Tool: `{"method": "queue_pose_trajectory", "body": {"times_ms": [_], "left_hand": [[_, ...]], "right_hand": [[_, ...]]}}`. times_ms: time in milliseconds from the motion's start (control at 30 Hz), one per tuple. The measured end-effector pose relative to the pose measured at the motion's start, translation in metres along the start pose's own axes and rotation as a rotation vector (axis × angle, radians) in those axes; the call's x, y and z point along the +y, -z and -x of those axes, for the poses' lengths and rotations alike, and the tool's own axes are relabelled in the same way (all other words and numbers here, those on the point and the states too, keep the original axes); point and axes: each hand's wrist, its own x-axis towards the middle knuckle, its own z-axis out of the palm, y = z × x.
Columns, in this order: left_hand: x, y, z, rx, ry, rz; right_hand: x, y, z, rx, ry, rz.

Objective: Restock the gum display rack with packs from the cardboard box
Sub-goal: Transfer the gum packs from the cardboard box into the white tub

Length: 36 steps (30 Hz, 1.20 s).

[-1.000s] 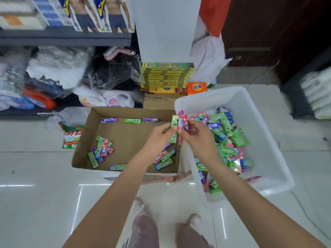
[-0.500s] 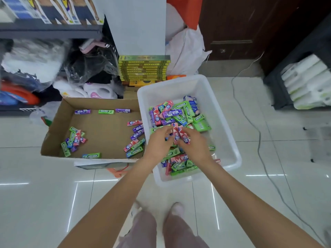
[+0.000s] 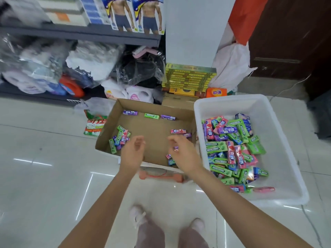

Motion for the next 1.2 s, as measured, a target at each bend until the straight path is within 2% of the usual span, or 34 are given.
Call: {"method": "queue_pose_trajectory", "body": {"times_ms": [100,200,333,433,533,600,767,933,1200], "left_hand": [[-0.038,0.050,-0.027,0.031,0.025,0.003],[-0.078,0.090,-0.062,0.035,0.043,-0.160],[-0.131,0.117,-0.101,-0.074,0.064,-0.317],[-0.161,0.121,-0.118,-0.169,0.087,-0.232],[-0.178,0.119,-0.127,-0.172,0.095,-0.105],[-0.185,0.116,-0.129,-0.157,0.059,-0.061],[-0.202,0.106,-0.131,-0.095,0.028,0.036],[-0.204,0.101,-0.128,-0.062,0.026,0.057],[-0.199,0.101,-0.129,-0.050,0.073,0.037]], "right_hand": [[-0.030,-0.048,-0.026,-0.073,0.018,0.072],[-0.054,-0.094,-0.056,-0.158,-0.007,0.137],[-0.066,-0.146,-0.090,-0.237,-0.034,0.181],[-0.055,-0.180,-0.112,-0.261,-0.112,0.202],[-0.040,-0.209,-0.134,-0.271,-0.137,0.242],[-0.032,-0.225,-0.147,-0.295,-0.088,0.330],[-0.018,-0.253,-0.168,-0.418,0.033,0.545],[-0.017,-0.263,-0.174,-0.436,0.115,0.706],[-0.012,-0.249,-0.171,-0.427,0.053,0.773]]}}
